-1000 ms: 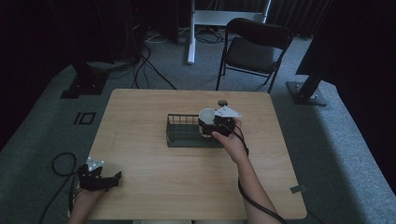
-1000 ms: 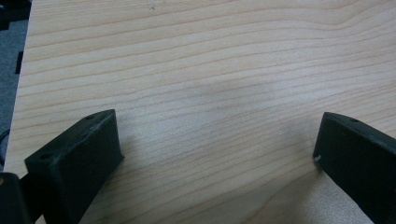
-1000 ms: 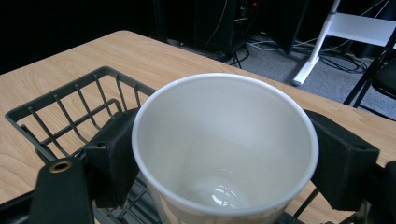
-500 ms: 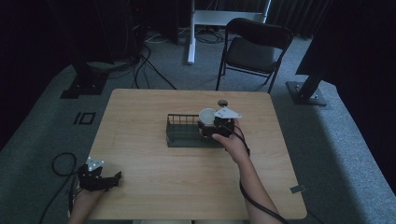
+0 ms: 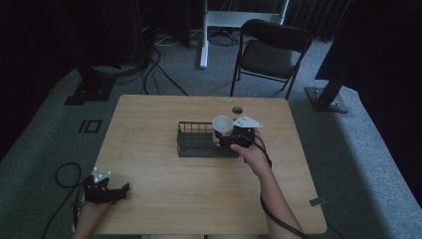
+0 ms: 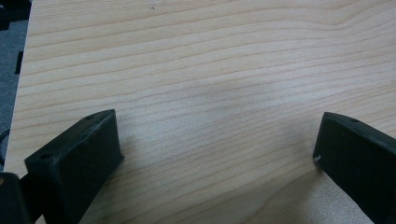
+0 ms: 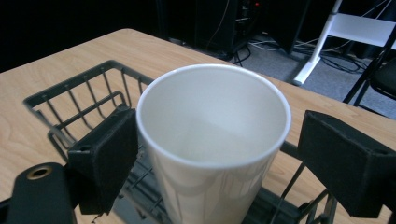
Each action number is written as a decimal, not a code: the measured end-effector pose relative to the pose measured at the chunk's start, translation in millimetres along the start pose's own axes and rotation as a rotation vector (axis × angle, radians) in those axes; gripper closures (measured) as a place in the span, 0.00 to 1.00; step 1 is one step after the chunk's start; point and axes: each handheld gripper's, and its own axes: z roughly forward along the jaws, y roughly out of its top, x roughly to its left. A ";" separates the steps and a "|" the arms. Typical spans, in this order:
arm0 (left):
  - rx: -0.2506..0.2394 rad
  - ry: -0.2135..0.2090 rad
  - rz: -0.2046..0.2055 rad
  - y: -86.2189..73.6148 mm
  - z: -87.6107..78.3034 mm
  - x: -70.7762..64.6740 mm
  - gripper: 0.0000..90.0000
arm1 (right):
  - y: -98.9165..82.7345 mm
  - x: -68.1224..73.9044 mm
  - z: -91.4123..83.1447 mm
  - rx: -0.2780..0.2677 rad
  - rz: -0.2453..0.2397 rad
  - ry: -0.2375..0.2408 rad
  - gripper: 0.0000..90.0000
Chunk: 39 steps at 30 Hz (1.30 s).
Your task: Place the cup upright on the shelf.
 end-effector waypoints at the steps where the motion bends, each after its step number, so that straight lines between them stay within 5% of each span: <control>1: 0.000 0.000 -0.001 0.0 0.0 -0.1 0.01 | -0.5 -0.2 -1.1 0.000 0.001 0.002 0.14; 13: 0.000 0.000 -0.001 0.0 0.0 -0.1 0.01 | -9.2 0.2 -17.9 0.002 -0.017 0.013 0.14; 39: 0.000 0.000 -0.002 0.0 0.0 -0.1 0.01 | -46.7 -18.2 -56.6 -0.010 0.032 -0.014 0.14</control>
